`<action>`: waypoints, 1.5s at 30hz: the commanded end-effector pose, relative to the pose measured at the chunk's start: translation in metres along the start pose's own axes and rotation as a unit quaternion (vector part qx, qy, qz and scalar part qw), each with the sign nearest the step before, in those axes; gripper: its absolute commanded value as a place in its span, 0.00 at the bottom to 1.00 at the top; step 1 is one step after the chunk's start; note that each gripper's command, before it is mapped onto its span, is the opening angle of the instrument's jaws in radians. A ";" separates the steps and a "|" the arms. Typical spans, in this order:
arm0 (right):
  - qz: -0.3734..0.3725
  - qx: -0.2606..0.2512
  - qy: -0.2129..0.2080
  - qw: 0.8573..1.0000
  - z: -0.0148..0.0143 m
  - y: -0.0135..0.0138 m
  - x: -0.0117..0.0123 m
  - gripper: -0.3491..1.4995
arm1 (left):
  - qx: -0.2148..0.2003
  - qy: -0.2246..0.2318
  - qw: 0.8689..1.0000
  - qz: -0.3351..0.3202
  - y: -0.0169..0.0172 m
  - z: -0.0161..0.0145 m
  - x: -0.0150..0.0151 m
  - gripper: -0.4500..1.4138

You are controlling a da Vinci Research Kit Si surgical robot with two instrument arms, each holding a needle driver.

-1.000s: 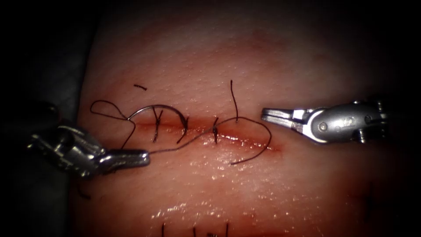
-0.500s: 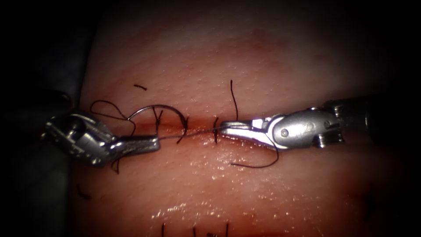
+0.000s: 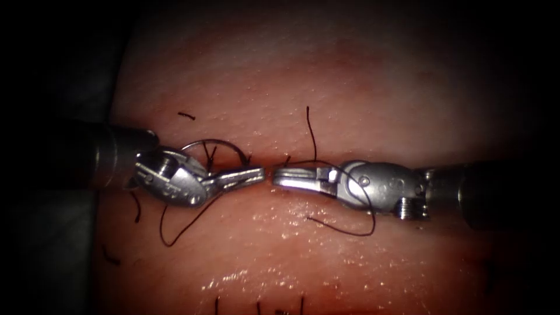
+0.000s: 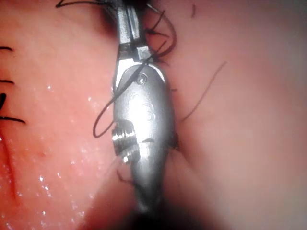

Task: Wound Closure
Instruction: Loop the suture two times around the right needle driver counter clockwise.

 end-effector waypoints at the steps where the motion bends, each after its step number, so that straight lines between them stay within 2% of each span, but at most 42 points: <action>1: -0.006 -0.022 -0.005 1.000 0.0006 -0.0001 -0.0003 0.40 | -0.002 0.000 1.000 0.000 0.0006 0.0006 -0.0002 0.00; 2: -0.011 -0.034 -0.010 0.999 0.0006 0.0000 -0.0003 0.59 | -0.004 0.002 1.000 -0.001 0.0010 0.0006 0.0000 0.00; 5: -0.033 -0.064 -0.027 0.997 0.0006 0.0004 -0.0001 0.74 | -0.010 0.002 1.000 0.001 0.0020 0.0005 0.0010 0.00; 10: -0.087 -0.112 -0.071 0.987 0.0004 0.0011 -0.0003 0.79 | -0.019 0.013 1.000 0.002 0.0038 0.0007 0.0039 0.00; 13: -0.108 -0.121 -0.096 0.982 0.0003 0.0013 -0.0007 0.79 | -0.026 0.012 1.000 0.005 0.0045 0.0010 0.0055 0.00; 19: -0.139 -0.113 -0.152 0.972 0.0003 0.0009 -0.0016 0.71 | -0.029 0.021 0.999 0.003 0.0043 0.0015 0.0082 0.00; 23: -0.145 -0.079 -0.172 0.971 0.0001 0.0003 -0.0024 0.69 | -0.029 0.023 0.999 -0.007 0.0025 0.0016 0.0090 0.00; 28: -0.146 0.000 -0.189 0.971 -0.0001 -0.0010 -0.0037 0.48 | -0.027 0.026 0.999 -0.026 -0.0006 0.0014 0.0086 0.00; 29: -0.135 0.029 -0.196 0.971 0.0000 -0.0015 -0.0044 0.44 | -0.024 0.027 0.999 -0.032 -0.0018 0.0014 0.0082 0.00; 31: -0.118 0.054 -0.197 0.972 0.0002 -0.0018 -0.0050 0.37 | -0.021 0.027 0.999 -0.037 -0.0027 0.0015 0.0078 0.00; 37: -0.089 0.104 -0.194 0.971 0.0009 -0.0025 -0.0065 0.31 | -0.018 0.032 0.999 -0.038 -0.0047 0.0027 0.0065 0.00; 40: -0.075 0.126 -0.184 0.972 0.0011 -0.0026 -0.0069 0.24 | -0.016 0.033 0.999 -0.039 -0.0050 0.0034 0.0054 0.00; 45: -0.041 0.151 -0.131 0.979 0.0010 -0.0028 -0.0068 0.24 | -0.036 0.028 0.998 -0.037 -0.0049 0.0046 0.0017 0.00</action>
